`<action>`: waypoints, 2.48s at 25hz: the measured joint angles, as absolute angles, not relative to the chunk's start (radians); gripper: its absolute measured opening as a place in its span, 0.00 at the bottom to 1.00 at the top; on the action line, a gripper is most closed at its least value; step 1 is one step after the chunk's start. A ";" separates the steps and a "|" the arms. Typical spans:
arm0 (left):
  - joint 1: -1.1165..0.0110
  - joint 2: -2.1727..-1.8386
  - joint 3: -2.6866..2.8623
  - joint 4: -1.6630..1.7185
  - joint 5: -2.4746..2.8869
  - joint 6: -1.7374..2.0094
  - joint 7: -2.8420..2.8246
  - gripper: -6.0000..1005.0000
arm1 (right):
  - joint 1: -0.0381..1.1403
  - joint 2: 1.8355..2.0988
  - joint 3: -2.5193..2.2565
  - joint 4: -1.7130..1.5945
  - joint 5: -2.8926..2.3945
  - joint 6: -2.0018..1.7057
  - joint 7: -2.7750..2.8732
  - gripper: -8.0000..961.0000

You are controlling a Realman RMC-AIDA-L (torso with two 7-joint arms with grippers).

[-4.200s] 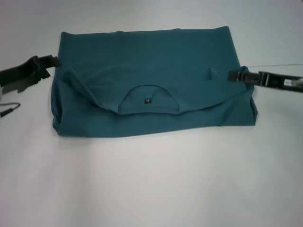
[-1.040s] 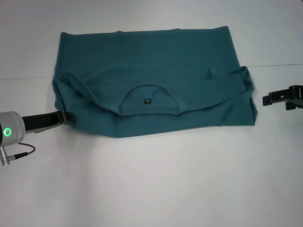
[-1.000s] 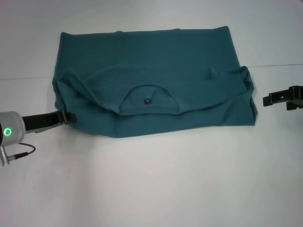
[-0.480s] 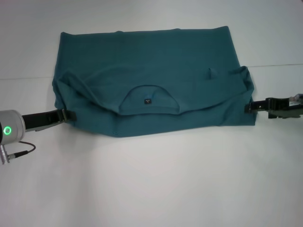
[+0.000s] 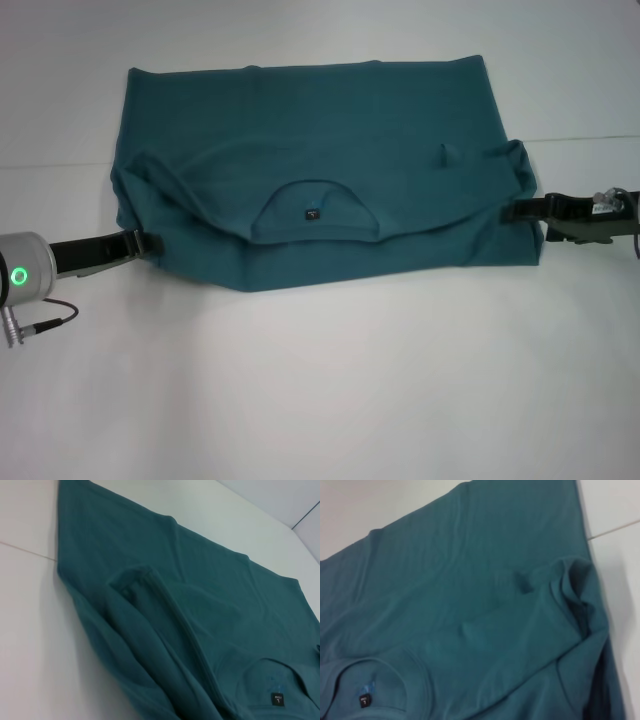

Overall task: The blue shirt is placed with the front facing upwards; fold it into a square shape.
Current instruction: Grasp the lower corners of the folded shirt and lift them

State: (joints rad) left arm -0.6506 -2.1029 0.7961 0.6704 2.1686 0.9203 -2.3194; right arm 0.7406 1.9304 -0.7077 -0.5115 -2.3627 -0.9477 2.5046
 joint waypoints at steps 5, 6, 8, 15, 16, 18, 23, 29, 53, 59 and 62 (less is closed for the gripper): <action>-0.647 -2.103 0.796 0.670 2.168 0.920 -2.319 0.03 | 0.757 1.924 -0.709 -0.468 -2.364 -0.935 2.507 0.96; -0.647 -2.103 0.796 0.670 2.168 0.920 -2.319 0.03 | 0.760 1.923 -0.709 -0.460 -2.364 -0.930 2.509 0.96; -0.646 -2.103 0.796 0.670 2.167 0.920 -2.319 0.03 | 0.768 1.920 -0.709 -0.440 -2.367 -0.915 2.510 0.96; -0.643 -2.103 0.796 0.670 2.167 0.921 -2.319 0.03 | 0.778 1.926 -0.710 -0.426 -2.373 -0.876 2.504 0.96; -0.643 -2.103 0.796 0.670 2.167 0.921 -2.319 0.03 | 0.781 1.929 -0.710 -0.424 -2.373 -0.871 2.502 0.96; -0.642 -2.103 0.795 0.670 2.167 0.921 -2.319 0.03 | 0.787 1.934 -0.711 -0.416 -2.373 -0.860 2.495 0.95; -0.640 -2.103 0.795 0.670 2.167 0.919 -2.319 0.03 | 0.804 1.939 -0.734 -0.395 -2.373 -0.834 2.493 0.95; -0.640 -2.103 0.792 0.670 2.167 0.918 -2.319 0.03 | 0.811 1.937 -0.763 -0.386 -2.374 -0.820 2.516 0.95; -0.638 -2.106 0.790 0.676 2.167 0.920 -2.324 0.03 | 0.814 1.928 -0.799 -0.401 -2.371 -0.839 2.519 0.66; -0.638 -2.103 0.790 0.677 2.168 0.920 -2.326 0.03 | 0.815 1.920 -0.799 -0.392 -2.373 -0.842 2.520 0.41; -0.639 -2.103 0.790 0.677 2.167 0.922 -2.327 0.03 | 0.813 1.917 -0.798 -0.396 -2.373 -0.861 2.520 0.28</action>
